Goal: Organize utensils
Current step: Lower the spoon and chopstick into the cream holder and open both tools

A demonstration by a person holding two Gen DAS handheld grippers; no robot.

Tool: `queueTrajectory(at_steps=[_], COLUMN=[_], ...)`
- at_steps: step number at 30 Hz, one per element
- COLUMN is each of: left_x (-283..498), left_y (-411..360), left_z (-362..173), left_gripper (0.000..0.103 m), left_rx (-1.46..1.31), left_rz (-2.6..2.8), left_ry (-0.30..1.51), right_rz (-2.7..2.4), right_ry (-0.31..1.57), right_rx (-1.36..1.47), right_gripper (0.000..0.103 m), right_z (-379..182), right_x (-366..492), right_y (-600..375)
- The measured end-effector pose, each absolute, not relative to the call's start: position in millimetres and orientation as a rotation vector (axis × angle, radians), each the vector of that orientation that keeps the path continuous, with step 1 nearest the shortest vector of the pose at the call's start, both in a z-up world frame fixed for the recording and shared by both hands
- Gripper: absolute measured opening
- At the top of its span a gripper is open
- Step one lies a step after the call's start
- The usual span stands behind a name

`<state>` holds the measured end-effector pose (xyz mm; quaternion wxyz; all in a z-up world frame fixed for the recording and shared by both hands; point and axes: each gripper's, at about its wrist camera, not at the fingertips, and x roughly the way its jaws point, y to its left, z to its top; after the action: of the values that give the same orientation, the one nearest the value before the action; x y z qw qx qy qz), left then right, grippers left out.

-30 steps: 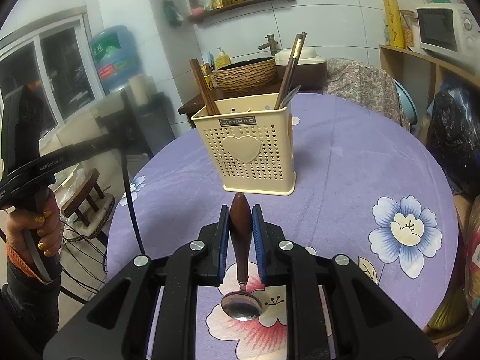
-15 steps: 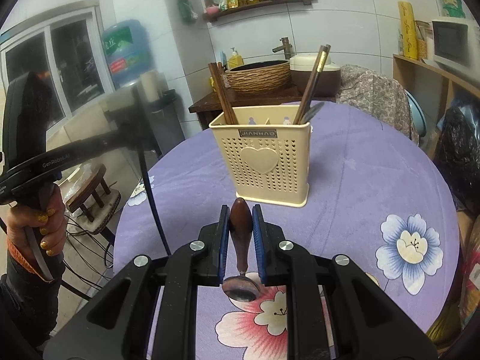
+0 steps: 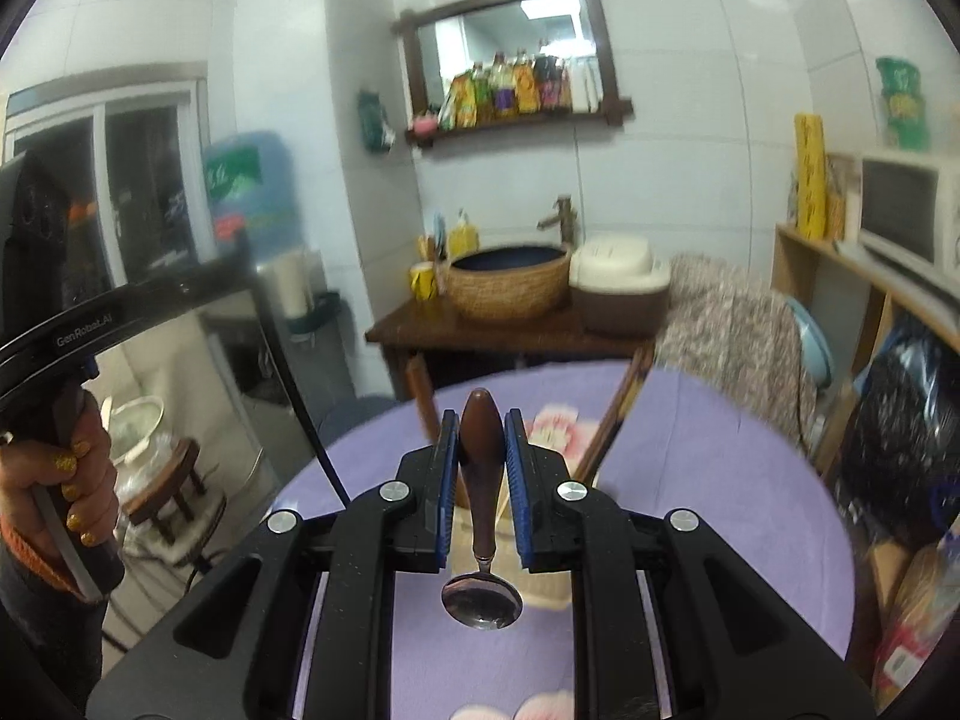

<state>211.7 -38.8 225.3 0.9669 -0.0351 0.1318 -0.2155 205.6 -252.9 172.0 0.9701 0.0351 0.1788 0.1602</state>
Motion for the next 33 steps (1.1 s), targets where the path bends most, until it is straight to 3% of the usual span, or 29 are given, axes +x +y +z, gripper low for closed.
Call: queueTrajectory(at_steps=[6,22,30,32,33], left_x=[252.1,293.9,289.8,286.7,284.7], left_y=[-57.1,-68.7,-66.5,-63.9,-62.5], left_z=[236.4,107.4,98.5,101.4,102.9], left_gripper=[0.008,0.008,0.009,0.009,0.009], left_rx=[-0.102,-0.083,-0.070,-0.081,-0.087], left_rz=[-0.373,-0.354,-0.385,-0.387,-0.392], left_ry=[0.239,0.422,0.431,0.436,0.433], right_rz=[0.232,0.202,0.191,0.193,0.196], right_ry=[0.308,0.483,0.502,0.483,0.474], right_rx=[0.027,0.024,0.025,0.039,0.045], right_gripper=[0.016,0.016,0.017,0.019,0.027], right_z=[184.3,72.3,59.6,60.1,61.3], right_x=[239.2,280.3,279.8,277.2,274.9], right_y=[-242.4,-235.6,-237.8,-241.0,-242.3])
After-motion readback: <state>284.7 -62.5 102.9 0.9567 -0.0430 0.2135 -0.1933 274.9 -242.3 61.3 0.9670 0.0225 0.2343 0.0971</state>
